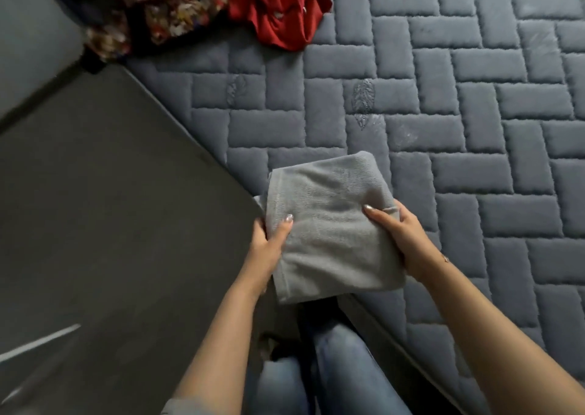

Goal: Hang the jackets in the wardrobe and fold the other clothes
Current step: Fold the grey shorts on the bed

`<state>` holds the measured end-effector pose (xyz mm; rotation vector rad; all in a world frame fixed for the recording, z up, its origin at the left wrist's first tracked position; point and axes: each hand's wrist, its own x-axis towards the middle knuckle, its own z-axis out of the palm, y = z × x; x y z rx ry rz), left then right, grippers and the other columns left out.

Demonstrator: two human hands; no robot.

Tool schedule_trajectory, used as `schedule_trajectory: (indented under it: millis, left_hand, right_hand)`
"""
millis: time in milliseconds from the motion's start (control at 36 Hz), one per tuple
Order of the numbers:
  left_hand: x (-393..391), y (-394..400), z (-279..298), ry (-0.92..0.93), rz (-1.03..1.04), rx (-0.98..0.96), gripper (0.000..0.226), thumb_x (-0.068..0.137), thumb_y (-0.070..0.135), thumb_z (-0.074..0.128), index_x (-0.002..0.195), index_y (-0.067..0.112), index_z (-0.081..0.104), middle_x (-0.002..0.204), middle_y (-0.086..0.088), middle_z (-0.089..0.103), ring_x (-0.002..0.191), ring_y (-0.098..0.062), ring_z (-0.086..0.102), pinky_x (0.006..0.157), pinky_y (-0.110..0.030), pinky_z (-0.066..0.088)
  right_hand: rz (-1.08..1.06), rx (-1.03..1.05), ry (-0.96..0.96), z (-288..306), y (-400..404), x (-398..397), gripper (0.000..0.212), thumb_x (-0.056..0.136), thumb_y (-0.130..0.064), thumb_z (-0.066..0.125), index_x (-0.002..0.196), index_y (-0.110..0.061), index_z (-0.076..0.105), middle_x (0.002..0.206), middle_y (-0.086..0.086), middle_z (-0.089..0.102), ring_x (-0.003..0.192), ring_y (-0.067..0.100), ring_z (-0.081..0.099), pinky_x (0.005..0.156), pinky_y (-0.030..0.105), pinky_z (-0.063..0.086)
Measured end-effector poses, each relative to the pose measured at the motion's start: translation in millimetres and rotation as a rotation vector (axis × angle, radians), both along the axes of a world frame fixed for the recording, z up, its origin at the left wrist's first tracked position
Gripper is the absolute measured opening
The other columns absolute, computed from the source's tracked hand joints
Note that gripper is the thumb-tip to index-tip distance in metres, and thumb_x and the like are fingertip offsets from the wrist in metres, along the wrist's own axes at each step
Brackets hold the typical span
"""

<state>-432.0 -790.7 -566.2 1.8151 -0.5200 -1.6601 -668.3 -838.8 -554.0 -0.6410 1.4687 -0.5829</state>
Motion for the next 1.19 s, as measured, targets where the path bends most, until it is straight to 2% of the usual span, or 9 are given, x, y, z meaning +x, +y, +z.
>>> schedule_trajectory:
  millis: [83, 194, 278, 389, 472, 639, 778, 1000, 1194]
  left_hand:
    - [37.3, 28.3, 40.9, 0.154, 0.156, 0.08, 0.065, 0.068, 0.057, 0.075, 0.124, 0.029, 0.058, 0.121, -0.005, 0.065, 0.105, -0.023, 0.067, 0.095, -0.044, 0.052]
    - [62.9, 56.7, 90.9, 0.196, 0.238, 0.089, 0.054, 0.081, 0.043, 0.069, 0.125, 0.013, 0.06, 0.118, -0.014, 0.067, 0.107, -0.03, 0.065, 0.1, -0.047, 0.049]
    - [97.7, 116.7, 154.7, 0.164, 0.44, -0.05, 0.046, 0.083, 0.032, 0.069, 0.122, 0.009, 0.063, 0.114, -0.018, 0.068, 0.104, -0.034, 0.066, 0.096, -0.048, 0.051]
    - [147.1, 183.0, 236.2, 0.166, 0.667, -0.276, 0.045, 0.08, 0.034, 0.069, 0.12, 0.013, 0.062, 0.109, -0.014, 0.071, 0.099, -0.03, 0.069, 0.071, -0.036, 0.058]
    - [185.7, 226.9, 295.5, 0.128, 0.855, -0.414, 0.048, 0.079, 0.035, 0.067, 0.122, 0.016, 0.061, 0.113, -0.011, 0.07, 0.103, -0.027, 0.068, 0.074, -0.034, 0.056]
    - [251.0, 310.2, 393.4, -0.002, 1.135, -0.55, 0.048, 0.072, 0.038, 0.07, 0.116, 0.018, 0.064, 0.1, -0.005, 0.075, 0.087, -0.021, 0.073, 0.057, -0.027, 0.057]
    - [281.0, 360.0, 462.1, -0.232, 1.266, -0.683, 0.061, 0.067, 0.042, 0.08, 0.118, 0.01, 0.066, 0.111, -0.014, 0.07, 0.1, -0.03, 0.069, 0.081, -0.039, 0.056]
    - [296.4, 449.2, 541.9, -0.496, 1.522, -0.74, 0.051, 0.062, 0.033, 0.084, 0.108, 0.014, 0.071, 0.103, -0.011, 0.073, 0.09, -0.027, 0.072, 0.061, -0.029, 0.057]
    - [317.8, 538.6, 615.0, -0.768, 1.673, -0.693, 0.047, 0.07, 0.036, 0.077, 0.111, 0.018, 0.064, 0.092, -0.002, 0.076, 0.082, -0.018, 0.073, 0.054, -0.023, 0.056]
  right_hand:
    - [0.082, -0.03, -0.074, 40.8, 13.7, 40.6, 0.032, 0.064, -0.043, 0.082, 0.092, -0.034, 0.07, 0.099, -0.001, 0.074, 0.087, 0.015, 0.072, 0.064, 0.024, 0.056]
    - [0.146, -0.068, -0.104, 79.4, 32.4, 70.8, 0.025, 0.072, -0.035, 0.076, 0.095, -0.032, 0.068, 0.094, 0.0, 0.074, 0.083, 0.016, 0.071, 0.062, 0.027, 0.057]
    - [0.261, -0.121, -0.174, 135.8, 59.4, 118.7, 0.039, 0.064, -0.036, 0.076, 0.102, -0.034, 0.067, 0.095, -0.001, 0.074, 0.081, 0.014, 0.071, 0.06, 0.024, 0.056]
    - [0.513, -0.162, -0.31, 213.0, 77.4, 191.6, 0.049, 0.06, -0.038, 0.078, 0.108, -0.037, 0.067, 0.101, -0.001, 0.073, 0.084, 0.016, 0.071, 0.058, 0.025, 0.056]
    - [0.698, -0.173, -0.4, 271.5, 89.7, 257.5, 0.041, 0.059, -0.044, 0.084, 0.097, -0.044, 0.069, 0.096, -0.004, 0.074, 0.084, 0.017, 0.072, 0.059, 0.027, 0.057]
    - [0.989, -0.267, -0.576, 371.7, 133.6, 387.6, 0.047, 0.061, -0.044, 0.079, 0.106, -0.038, 0.065, 0.096, -0.003, 0.074, 0.084, 0.018, 0.072, 0.061, 0.029, 0.058]
    - [1.213, -0.296, -0.715, 432.6, 178.2, 463.8, 0.053, 0.067, -0.047, 0.08, 0.115, -0.033, 0.061, 0.106, 0.0, 0.072, 0.093, 0.022, 0.071, 0.067, 0.033, 0.058]
    - [1.542, -0.406, -0.868, 512.3, 260.2, 557.5, 0.043, 0.077, -0.046, 0.07, 0.114, -0.026, 0.062, 0.102, -0.003, 0.074, 0.091, 0.018, 0.072, 0.065, 0.027, 0.058]
    - [1.699, -0.422, -0.972, 584.7, 357.0, 645.8, 0.047, 0.075, -0.041, 0.075, 0.116, -0.026, 0.06, 0.102, -0.001, 0.073, 0.089, 0.019, 0.072, 0.073, 0.038, 0.059]
